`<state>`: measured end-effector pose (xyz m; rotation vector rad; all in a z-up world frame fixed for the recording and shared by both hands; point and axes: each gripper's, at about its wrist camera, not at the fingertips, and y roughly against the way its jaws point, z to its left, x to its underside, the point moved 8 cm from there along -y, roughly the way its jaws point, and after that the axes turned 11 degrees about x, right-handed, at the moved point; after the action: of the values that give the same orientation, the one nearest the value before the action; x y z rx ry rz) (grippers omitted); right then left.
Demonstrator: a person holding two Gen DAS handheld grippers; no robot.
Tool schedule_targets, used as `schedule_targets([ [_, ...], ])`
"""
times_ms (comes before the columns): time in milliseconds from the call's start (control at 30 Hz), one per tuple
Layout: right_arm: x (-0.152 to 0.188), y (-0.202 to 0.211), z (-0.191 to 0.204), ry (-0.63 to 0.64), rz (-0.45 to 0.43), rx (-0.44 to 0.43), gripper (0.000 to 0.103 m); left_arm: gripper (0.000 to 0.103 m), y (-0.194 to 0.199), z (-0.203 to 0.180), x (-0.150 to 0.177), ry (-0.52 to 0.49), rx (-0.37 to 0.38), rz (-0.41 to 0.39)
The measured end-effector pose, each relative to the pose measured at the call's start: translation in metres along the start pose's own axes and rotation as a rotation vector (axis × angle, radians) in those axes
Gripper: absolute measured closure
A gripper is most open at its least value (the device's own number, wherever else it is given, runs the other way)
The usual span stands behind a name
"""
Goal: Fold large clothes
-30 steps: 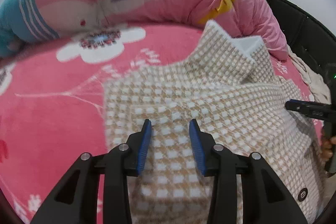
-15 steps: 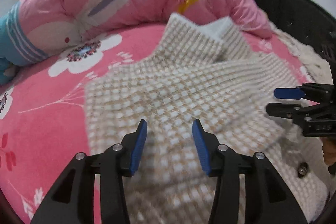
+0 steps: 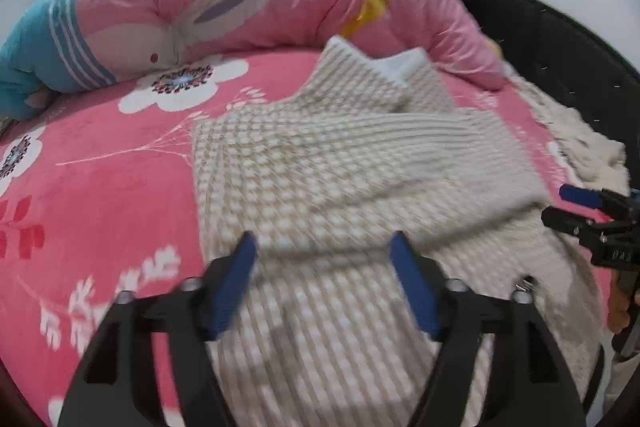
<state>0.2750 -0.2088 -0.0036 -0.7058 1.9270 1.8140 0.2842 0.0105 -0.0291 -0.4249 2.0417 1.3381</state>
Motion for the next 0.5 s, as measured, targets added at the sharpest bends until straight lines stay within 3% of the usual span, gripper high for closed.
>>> schedule_targets([
  [133, 0.056, 0.035, -0.002, -0.036, 0.028, -0.044, 0.017, 0.007, 0.031, -0.033, 0.037, -0.014, 0.036, 0.010],
  [300, 0.114, 0.053, 0.005, -0.052, 0.083, -0.009, 0.017, 0.006, 0.038, -0.056, 0.093, -0.020, -0.044, 0.087],
  [500, 0.153, 0.046, 0.014, 0.039, 0.132, 0.057, 0.012, 0.006, 0.024, -0.059, 0.130, 0.047, -0.080, 0.144],
])
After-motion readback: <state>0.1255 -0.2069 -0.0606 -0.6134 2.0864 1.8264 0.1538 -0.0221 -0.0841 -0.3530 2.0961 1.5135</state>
